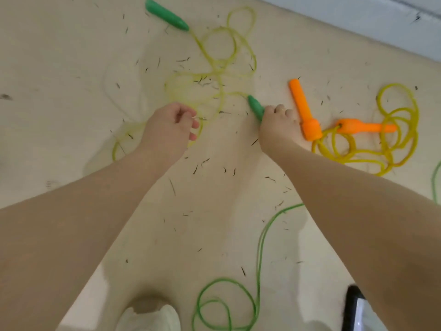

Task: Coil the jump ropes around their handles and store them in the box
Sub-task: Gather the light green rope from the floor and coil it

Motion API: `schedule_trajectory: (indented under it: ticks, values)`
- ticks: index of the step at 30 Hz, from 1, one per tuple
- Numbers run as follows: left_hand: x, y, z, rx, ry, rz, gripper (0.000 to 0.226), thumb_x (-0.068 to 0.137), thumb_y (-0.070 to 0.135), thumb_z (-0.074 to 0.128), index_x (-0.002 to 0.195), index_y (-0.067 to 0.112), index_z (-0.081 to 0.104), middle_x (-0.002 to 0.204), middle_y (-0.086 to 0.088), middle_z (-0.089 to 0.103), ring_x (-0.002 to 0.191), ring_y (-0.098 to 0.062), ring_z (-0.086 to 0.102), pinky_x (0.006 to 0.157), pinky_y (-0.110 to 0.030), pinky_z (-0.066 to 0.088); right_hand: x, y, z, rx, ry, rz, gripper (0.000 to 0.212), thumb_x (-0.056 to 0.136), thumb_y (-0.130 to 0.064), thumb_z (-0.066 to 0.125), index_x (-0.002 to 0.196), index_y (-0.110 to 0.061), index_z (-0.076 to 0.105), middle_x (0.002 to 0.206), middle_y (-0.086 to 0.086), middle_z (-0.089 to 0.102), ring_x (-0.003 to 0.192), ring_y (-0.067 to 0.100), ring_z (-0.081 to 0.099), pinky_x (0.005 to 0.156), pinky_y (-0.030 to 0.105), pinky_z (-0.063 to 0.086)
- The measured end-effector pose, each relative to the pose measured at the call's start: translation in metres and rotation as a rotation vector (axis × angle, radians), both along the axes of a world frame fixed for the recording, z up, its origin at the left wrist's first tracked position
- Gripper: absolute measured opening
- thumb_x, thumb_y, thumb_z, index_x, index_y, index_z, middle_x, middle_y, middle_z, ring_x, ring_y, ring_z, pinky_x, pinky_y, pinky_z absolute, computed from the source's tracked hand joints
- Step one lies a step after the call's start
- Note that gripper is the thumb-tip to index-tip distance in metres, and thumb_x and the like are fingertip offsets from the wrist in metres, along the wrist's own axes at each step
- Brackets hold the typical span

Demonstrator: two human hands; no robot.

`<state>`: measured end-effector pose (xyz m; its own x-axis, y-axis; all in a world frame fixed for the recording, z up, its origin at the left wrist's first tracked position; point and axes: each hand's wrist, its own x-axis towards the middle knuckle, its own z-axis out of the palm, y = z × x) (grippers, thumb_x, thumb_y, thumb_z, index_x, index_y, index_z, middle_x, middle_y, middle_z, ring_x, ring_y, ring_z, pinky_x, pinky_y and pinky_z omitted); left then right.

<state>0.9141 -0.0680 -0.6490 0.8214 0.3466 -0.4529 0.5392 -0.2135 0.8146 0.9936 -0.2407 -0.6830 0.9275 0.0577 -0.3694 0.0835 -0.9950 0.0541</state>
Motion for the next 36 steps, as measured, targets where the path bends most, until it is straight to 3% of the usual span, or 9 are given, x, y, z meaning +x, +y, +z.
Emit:
schedule_trajectory:
  ticks: [6,11,16,22,26,29,31,33,36]
  values:
    - [-0.009,0.001,0.032,-0.044,0.092,0.022,0.029,0.099,0.019,0.035,0.081,0.022,0.057,0.082,0.005,0.064,0.077,-0.017,0.06,0.08,-0.035,0.046,-0.027,0.018,0.05,0.622,0.386,-0.335,0.017,0.091,-0.015,0.051,0.108,-0.01,0.049,0.081,0.001,0.048,0.074,0.016,0.049,0.063,0.026,0.042]
    - [-0.01,-0.024,0.141,-0.243,0.295,0.017,0.061,0.098,0.052,0.02,0.083,0.012,0.064,0.086,-0.003,0.07,0.094,-0.022,0.061,0.093,-0.037,0.043,-0.082,0.012,0.174,0.962,0.633,-0.45,0.032,0.072,-0.006,0.074,0.098,-0.009,0.055,0.09,0.007,0.063,0.082,0.022,0.065,0.084,0.039,0.056]
    - [-0.027,-0.058,0.297,-0.464,0.269,-0.077,0.049,0.099,0.045,0.033,0.099,0.007,0.064,0.084,-0.005,0.073,0.085,-0.019,0.065,0.087,-0.033,0.047,-0.124,-0.003,0.312,0.94,0.694,-0.327,0.031,0.071,-0.008,0.075,0.095,-0.008,0.055,0.084,0.004,0.058,0.067,0.017,0.062,0.08,0.042,0.057]
    - [-0.06,-0.086,0.49,-0.338,0.037,-0.274,0.026,0.098,0.008,0.037,0.101,0.014,0.061,0.048,0.008,0.033,0.04,-0.007,0.026,0.041,-0.018,0.025,-0.159,-0.048,0.492,0.974,0.604,-0.211,0.014,0.081,-0.035,0.068,0.074,-0.029,0.058,0.076,-0.009,0.057,0.073,0.009,0.054,0.072,0.026,0.046]
    - [-0.092,-0.108,0.625,-0.066,-0.111,-0.556,0.023,0.09,0.007,0.054,0.097,0.022,0.07,0.04,0.014,0.042,0.04,-0.002,0.036,0.045,-0.015,0.029,-0.177,-0.097,0.595,1.148,0.258,-0.429,0.048,0.081,-0.016,0.069,0.119,-0.025,0.042,0.123,-0.002,0.045,0.106,0.015,0.047,0.088,0.03,0.041]
    - [-0.12,-0.123,0.709,-0.085,-0.203,-0.704,0.032,0.089,0.011,0.056,0.111,0.032,0.064,0.083,0.023,0.07,0.082,0.003,0.064,0.078,-0.013,0.047,-0.191,-0.113,0.657,1.126,0.261,-0.13,0.074,0.081,-0.013,0.068,0.136,-0.039,0.026,0.142,-0.012,0.029,0.13,0.009,0.032,0.108,0.031,0.029]
    - [-0.137,-0.133,0.75,-0.141,-0.286,-0.685,0.036,0.093,0.007,0.053,0.118,0.032,0.058,0.094,0.026,0.068,0.093,0.008,0.062,0.083,-0.011,0.045,-0.198,-0.114,0.697,1.163,0.308,-0.064,0.049,0.086,-0.016,0.064,0.117,-0.045,0.04,0.126,-0.02,0.045,0.114,-0.003,0.042,0.097,0.02,0.032]
    - [-0.151,-0.138,0.783,-0.222,-0.397,-0.568,0.04,0.095,0.003,0.046,0.123,0.031,0.05,0.062,0.023,0.06,0.056,0.007,0.053,0.06,-0.004,0.038,-0.207,-0.115,0.728,1.17,0.358,-0.119,0.018,0.088,-0.021,0.06,0.09,-0.038,0.055,0.107,-0.017,0.059,0.086,-0.003,0.049,0.077,0.02,0.037]
    - [-0.164,-0.134,0.819,-0.257,-0.614,-0.317,0.041,0.095,0.012,0.043,0.124,0.041,0.048,0.082,0.014,0.065,0.045,-0.002,0.027,0.046,-0.014,0.028,-0.221,-0.13,0.741,0.99,0.384,-0.172,0.021,0.089,-0.015,0.055,0.07,-0.024,0.058,0.085,0.0,0.066,0.062,0.008,0.046,0.052,0.015,0.034]
